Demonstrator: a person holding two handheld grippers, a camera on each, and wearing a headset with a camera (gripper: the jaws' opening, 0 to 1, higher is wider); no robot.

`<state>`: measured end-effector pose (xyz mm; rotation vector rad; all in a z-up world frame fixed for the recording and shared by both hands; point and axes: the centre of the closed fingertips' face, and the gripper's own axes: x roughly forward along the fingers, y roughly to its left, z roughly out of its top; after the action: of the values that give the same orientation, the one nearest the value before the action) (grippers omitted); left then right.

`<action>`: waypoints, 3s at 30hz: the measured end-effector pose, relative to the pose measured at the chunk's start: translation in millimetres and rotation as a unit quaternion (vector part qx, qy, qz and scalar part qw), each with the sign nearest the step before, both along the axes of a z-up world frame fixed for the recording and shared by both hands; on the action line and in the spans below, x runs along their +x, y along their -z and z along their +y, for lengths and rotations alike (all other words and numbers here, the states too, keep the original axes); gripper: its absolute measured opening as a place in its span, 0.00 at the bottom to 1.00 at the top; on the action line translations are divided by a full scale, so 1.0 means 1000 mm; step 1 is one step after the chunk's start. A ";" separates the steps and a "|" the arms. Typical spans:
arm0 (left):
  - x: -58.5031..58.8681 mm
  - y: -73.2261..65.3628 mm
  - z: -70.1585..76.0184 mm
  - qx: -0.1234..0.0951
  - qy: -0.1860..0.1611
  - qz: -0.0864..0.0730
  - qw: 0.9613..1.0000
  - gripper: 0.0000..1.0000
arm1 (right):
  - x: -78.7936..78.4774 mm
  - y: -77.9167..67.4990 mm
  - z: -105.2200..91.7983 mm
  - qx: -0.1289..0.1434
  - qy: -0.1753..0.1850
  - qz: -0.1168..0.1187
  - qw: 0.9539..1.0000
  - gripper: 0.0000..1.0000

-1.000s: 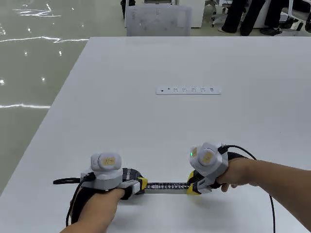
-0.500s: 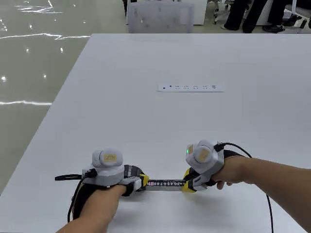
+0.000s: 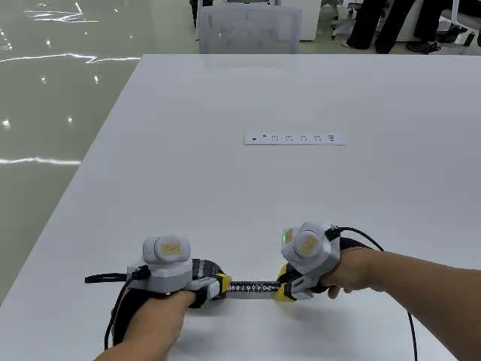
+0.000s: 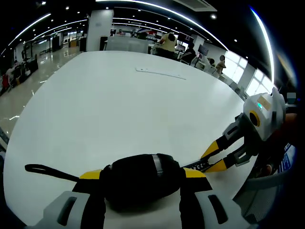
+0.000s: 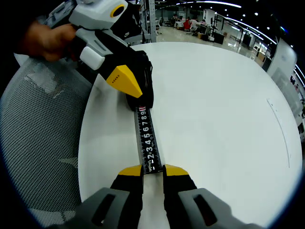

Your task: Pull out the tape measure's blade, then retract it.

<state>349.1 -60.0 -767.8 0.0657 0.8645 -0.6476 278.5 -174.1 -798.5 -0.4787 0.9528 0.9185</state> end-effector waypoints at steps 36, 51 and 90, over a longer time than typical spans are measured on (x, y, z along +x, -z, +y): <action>0.001 -0.001 0.001 -0.004 -0.002 0.000 1.000 0.59 | 0.012 0.001 0.024 0.008 -0.006 -0.008 1.000 0.14; 0.002 -0.001 0.001 -0.006 -0.003 0.000 1.000 0.59 | 0.015 0.000 0.032 0.013 -0.005 -0.013 1.000 0.14; 0.000 -0.001 0.000 -0.008 0.002 0.011 1.000 0.58 | 0.028 0.000 0.062 0.036 -0.012 -0.021 0.999 0.14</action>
<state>349.2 -59.7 -767.2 0.0472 0.8807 -0.6603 306.6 -112.1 -798.0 -0.4464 0.8739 0.9574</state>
